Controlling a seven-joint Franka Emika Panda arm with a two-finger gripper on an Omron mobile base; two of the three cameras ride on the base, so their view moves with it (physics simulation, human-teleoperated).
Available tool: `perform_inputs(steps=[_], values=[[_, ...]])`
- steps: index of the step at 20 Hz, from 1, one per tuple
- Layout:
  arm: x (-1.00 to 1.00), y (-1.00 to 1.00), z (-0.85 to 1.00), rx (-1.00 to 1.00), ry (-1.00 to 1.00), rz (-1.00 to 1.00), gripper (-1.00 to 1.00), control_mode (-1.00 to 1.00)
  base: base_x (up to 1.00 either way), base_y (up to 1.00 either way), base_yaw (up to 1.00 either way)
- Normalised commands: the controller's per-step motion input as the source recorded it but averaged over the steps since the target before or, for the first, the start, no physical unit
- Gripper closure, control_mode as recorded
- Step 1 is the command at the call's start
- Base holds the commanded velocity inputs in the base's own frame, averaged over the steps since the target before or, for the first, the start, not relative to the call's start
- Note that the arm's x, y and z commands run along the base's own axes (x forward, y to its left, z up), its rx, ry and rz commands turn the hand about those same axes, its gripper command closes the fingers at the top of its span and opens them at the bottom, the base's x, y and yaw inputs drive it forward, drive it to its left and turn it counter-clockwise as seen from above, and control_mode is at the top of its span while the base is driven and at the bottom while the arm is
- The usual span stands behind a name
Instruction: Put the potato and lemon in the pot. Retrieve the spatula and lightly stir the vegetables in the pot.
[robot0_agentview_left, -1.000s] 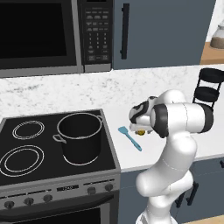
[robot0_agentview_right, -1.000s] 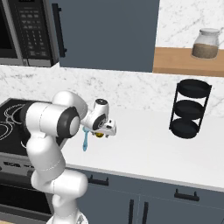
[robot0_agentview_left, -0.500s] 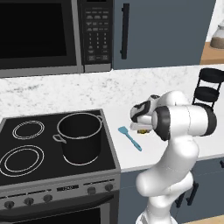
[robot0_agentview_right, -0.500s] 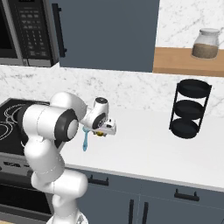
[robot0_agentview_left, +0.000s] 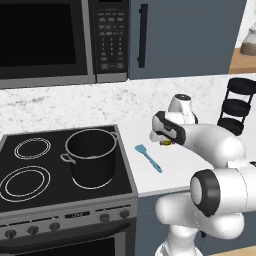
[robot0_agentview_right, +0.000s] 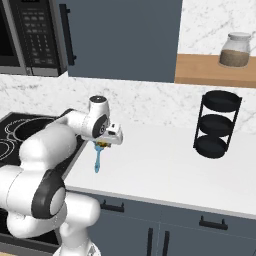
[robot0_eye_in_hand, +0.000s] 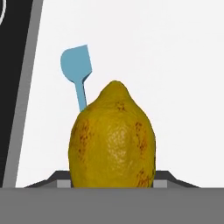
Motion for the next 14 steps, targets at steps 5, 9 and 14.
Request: perform_inputs(steps=[5,9,14], values=[[-0.20,-0.04,0.33,-0.04,-0.04,0.00,1.00,-1.00,0.00,0.00,0.00],[-0.02,0.00,0.47,0.00,0.00,0.00,1.00,-1.00,0.00,0.00,0.00],[-0.15,0.35,1.00,0.00,0.00,0.05,1.00,-1.00,0.00,0.00,0.00]])
